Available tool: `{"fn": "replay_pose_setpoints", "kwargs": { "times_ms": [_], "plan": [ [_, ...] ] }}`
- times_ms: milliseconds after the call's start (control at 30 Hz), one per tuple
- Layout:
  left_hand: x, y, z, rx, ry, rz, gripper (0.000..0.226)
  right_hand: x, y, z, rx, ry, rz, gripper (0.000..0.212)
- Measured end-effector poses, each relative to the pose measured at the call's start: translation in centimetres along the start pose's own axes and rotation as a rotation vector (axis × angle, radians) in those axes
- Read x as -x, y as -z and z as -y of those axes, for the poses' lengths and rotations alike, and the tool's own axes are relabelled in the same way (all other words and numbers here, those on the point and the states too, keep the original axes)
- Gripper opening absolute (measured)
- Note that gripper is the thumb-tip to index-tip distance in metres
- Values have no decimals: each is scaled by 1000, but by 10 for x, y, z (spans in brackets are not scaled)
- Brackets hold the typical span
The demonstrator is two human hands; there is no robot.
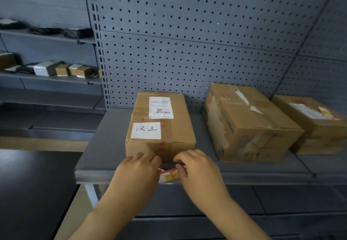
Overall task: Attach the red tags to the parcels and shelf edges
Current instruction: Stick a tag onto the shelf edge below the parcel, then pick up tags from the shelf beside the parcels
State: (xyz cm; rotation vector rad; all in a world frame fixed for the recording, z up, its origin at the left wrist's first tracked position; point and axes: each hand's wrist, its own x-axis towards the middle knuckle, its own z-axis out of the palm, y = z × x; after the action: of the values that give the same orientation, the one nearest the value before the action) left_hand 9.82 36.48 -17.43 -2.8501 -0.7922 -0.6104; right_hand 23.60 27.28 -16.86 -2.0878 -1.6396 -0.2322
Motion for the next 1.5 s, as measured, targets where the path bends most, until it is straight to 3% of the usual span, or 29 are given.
{"fn": "replay_pose_setpoints", "kwargs": {
  "times_ms": [167, 300, 333, 400, 500, 700, 867, 967, 1367, 1500],
  "plan": [
    [-32, 18, -28, 59, -67, -101, 33, 13, 41, -25, -36, -92, -26, 15],
    [-61, 24, -59, 96, -182, -179, 8, 28, 78, -50, -13, -177, -82, 12],
    [-69, 25, -69, 106, -212, -180, 11, 33, 88, -58, -1, -205, -97, 11],
    [-84, 28, -94, 110, -275, -156, 9, 43, 107, -73, 16, -267, -103, 12],
    [-104, 31, -138, 144, -389, -106, 30, 62, 136, -102, 51, -352, -112, 16],
    [-142, 28, -241, 141, -558, -25, 19, 109, 190, -163, 88, -517, -165, 19],
    [-174, 24, -324, 134, -626, 99, 34, 139, 237, -216, 134, -572, -189, 20],
    [-189, 19, -374, 245, -605, -24, 29, 156, 263, -253, 162, -595, -224, 20],
    [-263, 1, -472, 244, -499, 9, 22, 171, 293, -379, 160, -608, -277, 19],
    [-304, -25, -484, 241, -467, -85, 22, 150, 294, -427, 160, -565, -283, 19]
  ]
}}
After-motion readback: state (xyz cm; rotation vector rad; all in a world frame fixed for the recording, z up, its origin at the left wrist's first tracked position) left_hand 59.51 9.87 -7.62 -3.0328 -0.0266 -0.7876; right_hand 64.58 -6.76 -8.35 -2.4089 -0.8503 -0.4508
